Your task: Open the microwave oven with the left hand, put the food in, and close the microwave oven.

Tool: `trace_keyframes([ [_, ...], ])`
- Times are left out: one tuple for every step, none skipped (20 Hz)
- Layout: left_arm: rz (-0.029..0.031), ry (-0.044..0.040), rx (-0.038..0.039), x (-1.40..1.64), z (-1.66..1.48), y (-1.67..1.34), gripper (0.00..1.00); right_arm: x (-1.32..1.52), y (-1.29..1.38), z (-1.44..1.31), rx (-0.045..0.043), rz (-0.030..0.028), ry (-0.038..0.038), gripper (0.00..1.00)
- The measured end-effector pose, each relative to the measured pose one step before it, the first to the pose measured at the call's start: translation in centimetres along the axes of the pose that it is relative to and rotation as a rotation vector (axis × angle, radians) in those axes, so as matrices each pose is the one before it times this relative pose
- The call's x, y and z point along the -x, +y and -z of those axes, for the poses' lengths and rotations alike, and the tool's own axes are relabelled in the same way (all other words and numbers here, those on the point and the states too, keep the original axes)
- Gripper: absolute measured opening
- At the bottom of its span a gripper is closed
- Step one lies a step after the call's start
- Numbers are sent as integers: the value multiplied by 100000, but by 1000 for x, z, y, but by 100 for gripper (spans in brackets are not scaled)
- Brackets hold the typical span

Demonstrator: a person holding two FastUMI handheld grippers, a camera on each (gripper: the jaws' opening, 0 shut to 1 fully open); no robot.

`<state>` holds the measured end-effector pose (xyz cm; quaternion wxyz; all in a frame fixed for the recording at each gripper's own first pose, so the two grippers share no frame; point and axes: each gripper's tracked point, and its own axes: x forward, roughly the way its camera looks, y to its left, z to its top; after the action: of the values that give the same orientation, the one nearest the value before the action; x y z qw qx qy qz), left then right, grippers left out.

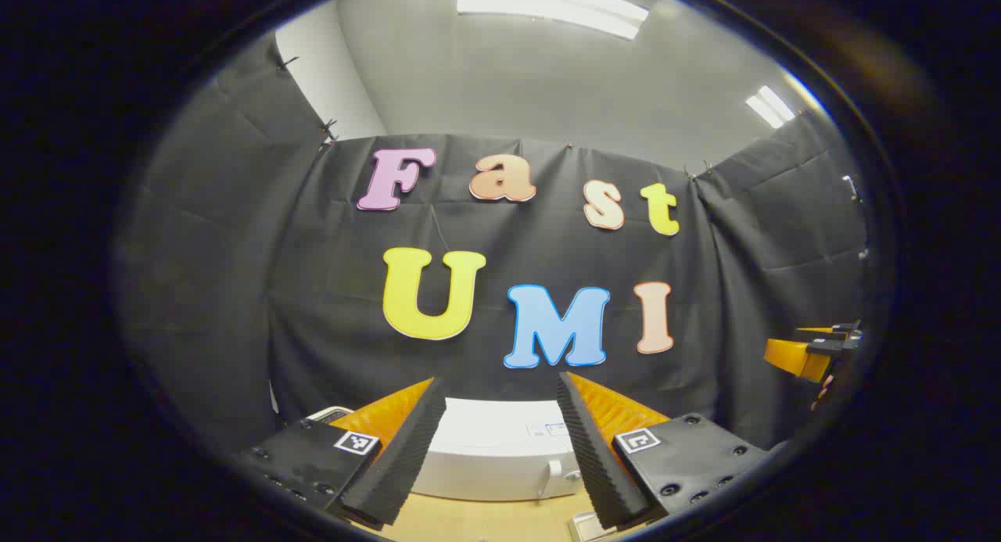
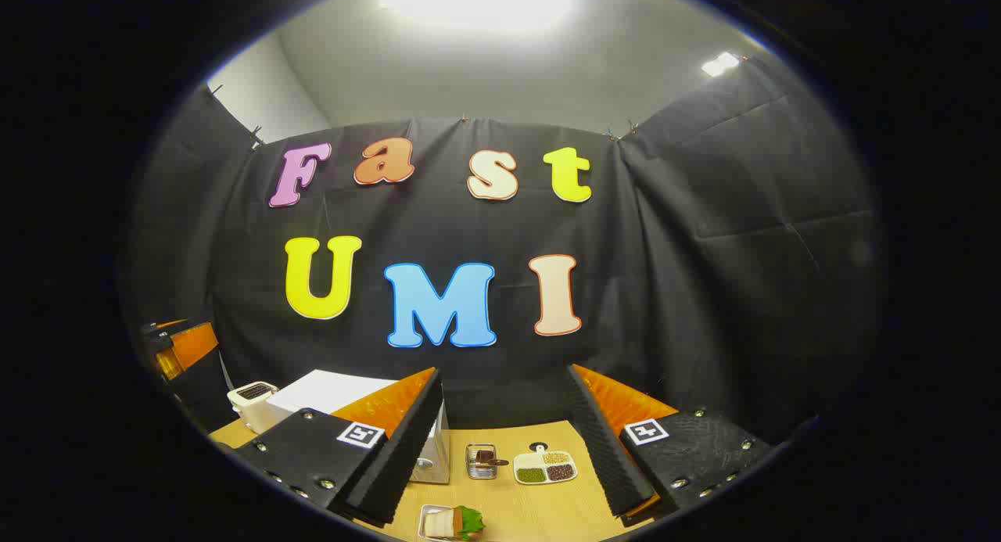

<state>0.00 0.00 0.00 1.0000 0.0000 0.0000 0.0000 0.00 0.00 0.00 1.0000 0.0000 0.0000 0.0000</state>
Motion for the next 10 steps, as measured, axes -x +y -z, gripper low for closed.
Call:
trace_keyframes([
  [1473, 1089, 536, 4, 535, -69, 98, -52, 75, 17, 213, 98, 218, 95],
  [1697, 849, 457, -15, 156, -291, 94, -108, 105, -45, 212, -72, 202, 96],
  [762, 140, 70, 80, 80, -52, 94, -23, -87, 39, 49, 383, 136, 96],
  [143, 186, -385, -93, 6, -36, 91, -72, -159, -78, -6, 419, 3, 96],
  [-207, 261, -438, -34, 197, -1, 91, 2, -126, 117, 165, 30, -204, 96],
  [-983, -679, -401, -30, -53, -11, 91, -3, -105, -64, 289, -467, -767, 96],
  [-1546, -268, -86, -106, 281, -503, 91, -309, -107, 133, 614, -362, -8, 96],
  [-810, 888, 309, -35, 340, -460, 91, -230, -101, 368, 623, -972, 1023, 95],
  [-138, 52, -24, -2, 129, -501, 91, -240, -12, 97, -108, -1135, -317, 95],
  [-331, -767, -809, -41, -136, -469, 94, -287, -195, -110, -582, -604, -527, 96],
])
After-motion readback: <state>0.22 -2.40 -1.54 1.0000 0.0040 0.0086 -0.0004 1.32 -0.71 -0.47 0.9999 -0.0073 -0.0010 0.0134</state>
